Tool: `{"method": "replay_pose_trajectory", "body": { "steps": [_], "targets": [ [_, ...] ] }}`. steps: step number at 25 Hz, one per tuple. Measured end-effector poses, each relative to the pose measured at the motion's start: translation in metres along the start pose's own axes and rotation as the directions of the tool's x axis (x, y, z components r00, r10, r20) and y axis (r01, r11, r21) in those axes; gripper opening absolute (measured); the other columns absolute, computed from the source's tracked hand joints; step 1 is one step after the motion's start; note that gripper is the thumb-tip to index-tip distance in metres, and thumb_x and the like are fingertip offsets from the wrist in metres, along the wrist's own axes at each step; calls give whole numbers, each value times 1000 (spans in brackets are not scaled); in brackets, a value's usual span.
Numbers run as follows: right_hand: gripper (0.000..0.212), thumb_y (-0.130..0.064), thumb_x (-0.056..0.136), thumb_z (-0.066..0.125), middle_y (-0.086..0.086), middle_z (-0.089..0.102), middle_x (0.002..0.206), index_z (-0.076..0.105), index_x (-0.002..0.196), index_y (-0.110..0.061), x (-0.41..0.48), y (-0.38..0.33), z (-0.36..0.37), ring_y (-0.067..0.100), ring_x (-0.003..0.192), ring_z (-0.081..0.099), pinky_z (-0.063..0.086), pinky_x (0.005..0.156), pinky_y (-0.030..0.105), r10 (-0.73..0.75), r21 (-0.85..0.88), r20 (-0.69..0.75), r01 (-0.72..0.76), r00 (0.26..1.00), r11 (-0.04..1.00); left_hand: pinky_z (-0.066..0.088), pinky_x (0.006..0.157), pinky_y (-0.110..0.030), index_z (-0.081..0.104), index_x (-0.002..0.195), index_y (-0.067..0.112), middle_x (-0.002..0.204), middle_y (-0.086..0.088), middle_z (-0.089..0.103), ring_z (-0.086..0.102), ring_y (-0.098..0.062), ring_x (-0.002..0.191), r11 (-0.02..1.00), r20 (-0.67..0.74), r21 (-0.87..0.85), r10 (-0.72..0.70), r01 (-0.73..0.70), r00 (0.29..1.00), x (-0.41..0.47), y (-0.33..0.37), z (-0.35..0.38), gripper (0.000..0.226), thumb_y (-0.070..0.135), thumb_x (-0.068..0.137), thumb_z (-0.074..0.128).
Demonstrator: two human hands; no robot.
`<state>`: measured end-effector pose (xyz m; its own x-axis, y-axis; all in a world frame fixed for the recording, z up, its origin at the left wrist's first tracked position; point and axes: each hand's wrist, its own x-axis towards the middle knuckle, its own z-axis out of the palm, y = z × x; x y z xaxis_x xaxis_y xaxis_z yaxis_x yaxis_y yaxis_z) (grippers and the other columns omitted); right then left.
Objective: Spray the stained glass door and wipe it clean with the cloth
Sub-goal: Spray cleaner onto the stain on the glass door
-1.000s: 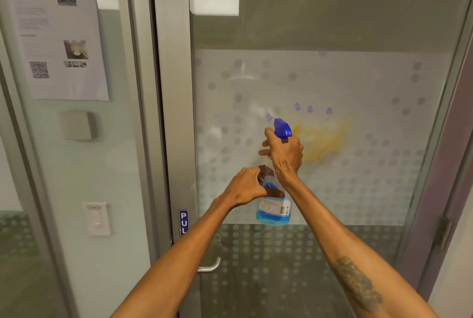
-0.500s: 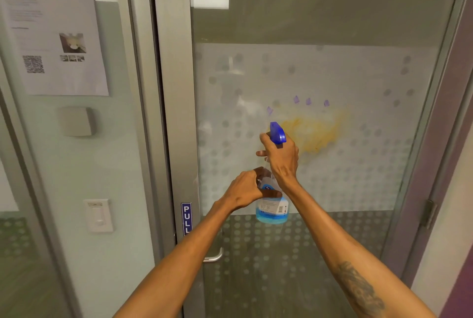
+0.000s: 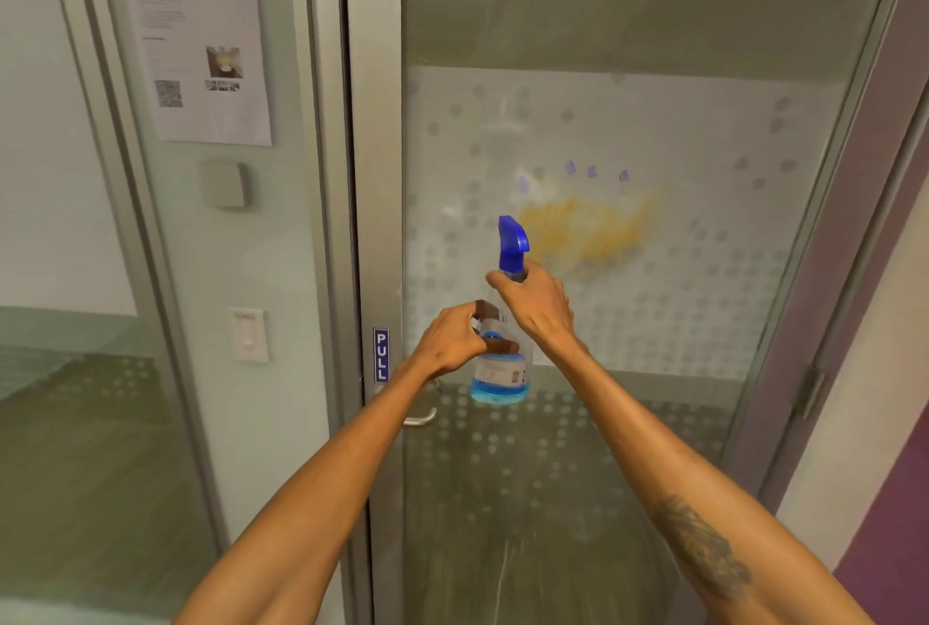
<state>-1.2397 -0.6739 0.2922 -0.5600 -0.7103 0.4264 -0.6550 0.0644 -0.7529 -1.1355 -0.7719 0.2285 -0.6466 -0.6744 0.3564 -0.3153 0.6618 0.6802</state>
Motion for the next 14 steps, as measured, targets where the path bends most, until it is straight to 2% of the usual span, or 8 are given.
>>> {"method": "replay_pose_trajectory", "body": {
  "steps": [3,5,8,12,14],
  "targets": [
    [27,-51,86,60,-7,62,77,58,90,-24,-29,-7,-16,16,72,59,43,64,28,-67,6,33,66,997,998,60,83,-33,58,116,31,106,14,65,66,-8,91,999,-36,-34,-11,10,999,-39,19,0,58,53,69,84],
    [28,-52,88,61,-3,65,82,59,93,-24,-48,-14,-24,19,78,63,49,71,33,-87,27,58,85,995,996,58,78,-25,57,127,27,111,10,65,67,-11,94,999,-63,-50,-15,12,998,-65,32,-5,65,51,73,83],
    [30,-53,89,60,-2,66,86,60,95,-24,-76,-27,-26,19,79,63,51,75,36,-114,57,92,109,989,992,51,70,-16,59,127,26,110,11,64,66,-5,92,999,-98,-24,-48,46,994,-101,48,-23,61,53,77,80],
    [30,-55,89,61,-8,60,77,58,93,-25,-114,-49,-14,14,72,59,50,73,35,-180,106,152,165,972,980,51,72,-17,62,128,22,110,12,64,64,-9,95,993,-141,36,-108,114,984,-152,51,-52,58,52,80,78],
    [29,-55,88,63,-9,60,73,59,90,-26,-133,-64,-2,12,68,60,50,70,34,-198,120,212,176,957,977,57,79,-26,61,131,21,116,8,67,66,-13,98,985,-168,57,-153,164,974,-183,46,-67,60,51,81,77]
  ]
}}
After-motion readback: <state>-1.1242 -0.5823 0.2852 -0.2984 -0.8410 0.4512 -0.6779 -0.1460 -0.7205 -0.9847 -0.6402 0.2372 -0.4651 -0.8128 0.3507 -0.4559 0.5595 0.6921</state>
